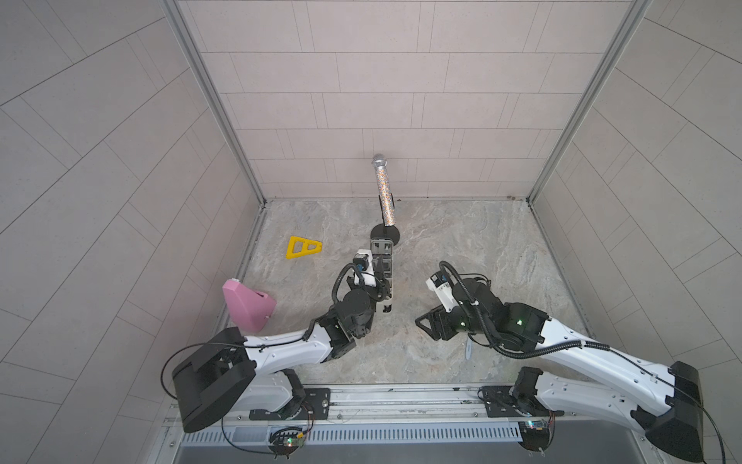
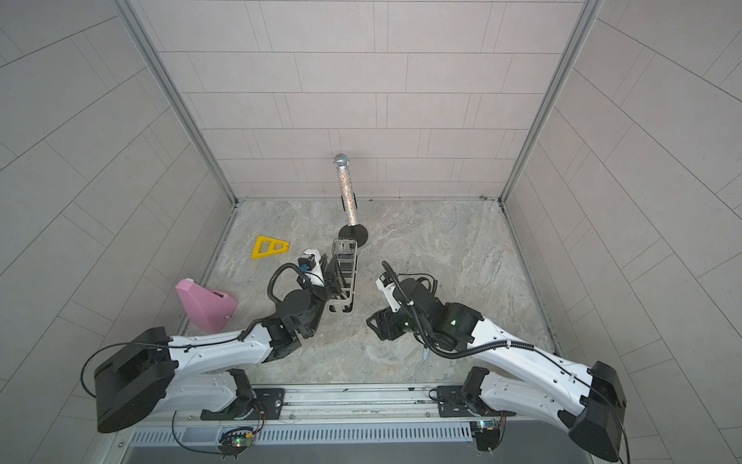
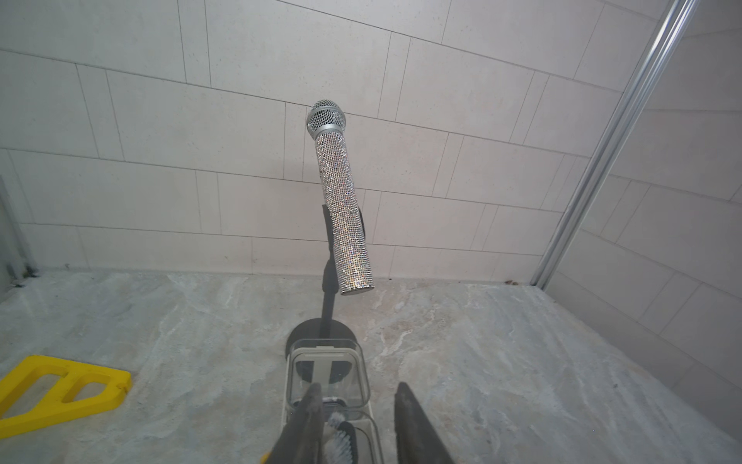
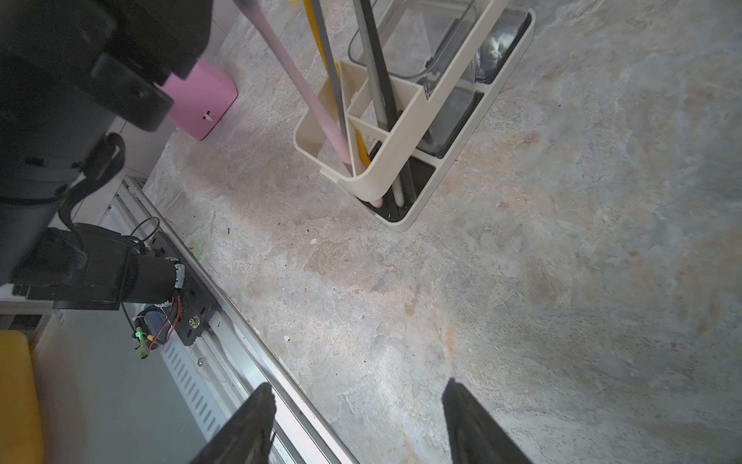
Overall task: Place the toothbrush into the toothbrush holder
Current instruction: Place the toothbrush in the toothbrush holder.
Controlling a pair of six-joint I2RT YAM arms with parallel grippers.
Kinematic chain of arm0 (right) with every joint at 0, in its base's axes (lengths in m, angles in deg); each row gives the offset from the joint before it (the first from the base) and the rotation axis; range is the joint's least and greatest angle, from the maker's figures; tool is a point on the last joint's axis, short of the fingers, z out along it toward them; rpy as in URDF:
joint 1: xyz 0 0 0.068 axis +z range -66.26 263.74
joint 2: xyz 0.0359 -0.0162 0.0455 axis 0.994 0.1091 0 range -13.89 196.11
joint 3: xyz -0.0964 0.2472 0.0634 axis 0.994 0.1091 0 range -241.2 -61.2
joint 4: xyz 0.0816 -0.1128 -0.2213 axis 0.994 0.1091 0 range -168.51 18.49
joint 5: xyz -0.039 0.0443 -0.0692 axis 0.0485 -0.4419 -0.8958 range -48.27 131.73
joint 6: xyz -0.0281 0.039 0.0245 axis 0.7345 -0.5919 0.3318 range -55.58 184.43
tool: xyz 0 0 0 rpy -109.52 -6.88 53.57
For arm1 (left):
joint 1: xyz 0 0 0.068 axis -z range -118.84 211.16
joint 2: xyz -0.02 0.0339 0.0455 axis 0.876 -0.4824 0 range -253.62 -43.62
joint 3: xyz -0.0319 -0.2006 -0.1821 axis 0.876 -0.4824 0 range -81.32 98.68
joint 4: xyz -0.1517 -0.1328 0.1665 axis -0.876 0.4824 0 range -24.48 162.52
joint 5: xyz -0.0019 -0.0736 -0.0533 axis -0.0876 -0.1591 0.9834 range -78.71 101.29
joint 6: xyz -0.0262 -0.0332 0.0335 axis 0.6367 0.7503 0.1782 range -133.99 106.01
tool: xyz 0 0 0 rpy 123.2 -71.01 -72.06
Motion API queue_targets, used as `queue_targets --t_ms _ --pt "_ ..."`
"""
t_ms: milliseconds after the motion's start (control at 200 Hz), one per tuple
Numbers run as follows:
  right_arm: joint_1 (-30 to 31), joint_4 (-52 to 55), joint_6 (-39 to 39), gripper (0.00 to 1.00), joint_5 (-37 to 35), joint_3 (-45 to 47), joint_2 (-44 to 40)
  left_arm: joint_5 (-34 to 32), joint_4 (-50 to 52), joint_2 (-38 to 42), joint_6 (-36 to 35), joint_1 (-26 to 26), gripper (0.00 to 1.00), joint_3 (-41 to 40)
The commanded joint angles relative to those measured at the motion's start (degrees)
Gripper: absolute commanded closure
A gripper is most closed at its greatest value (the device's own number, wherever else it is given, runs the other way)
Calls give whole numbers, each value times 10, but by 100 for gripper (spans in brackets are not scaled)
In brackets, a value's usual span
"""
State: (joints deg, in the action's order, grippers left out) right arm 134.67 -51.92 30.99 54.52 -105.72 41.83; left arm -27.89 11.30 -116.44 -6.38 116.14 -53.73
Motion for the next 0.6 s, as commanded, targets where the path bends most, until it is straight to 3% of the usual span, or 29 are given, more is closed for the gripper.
queue_targets --t_ms 0,245,420,595 --pt "-1 2 -1 31 -7 9 -8 -7 -18 6 -6 -2 59 -4" --pt "-3 17 -3 31 -22 5 -16 1 11 27 -4 -2 57 4" --pt "-34 65 -8 30 -44 5 -42 11 102 61 0 -2 53 34" --pt "-74 77 1 30 -1 31 -40 29 213 106 23 -3 47 64"
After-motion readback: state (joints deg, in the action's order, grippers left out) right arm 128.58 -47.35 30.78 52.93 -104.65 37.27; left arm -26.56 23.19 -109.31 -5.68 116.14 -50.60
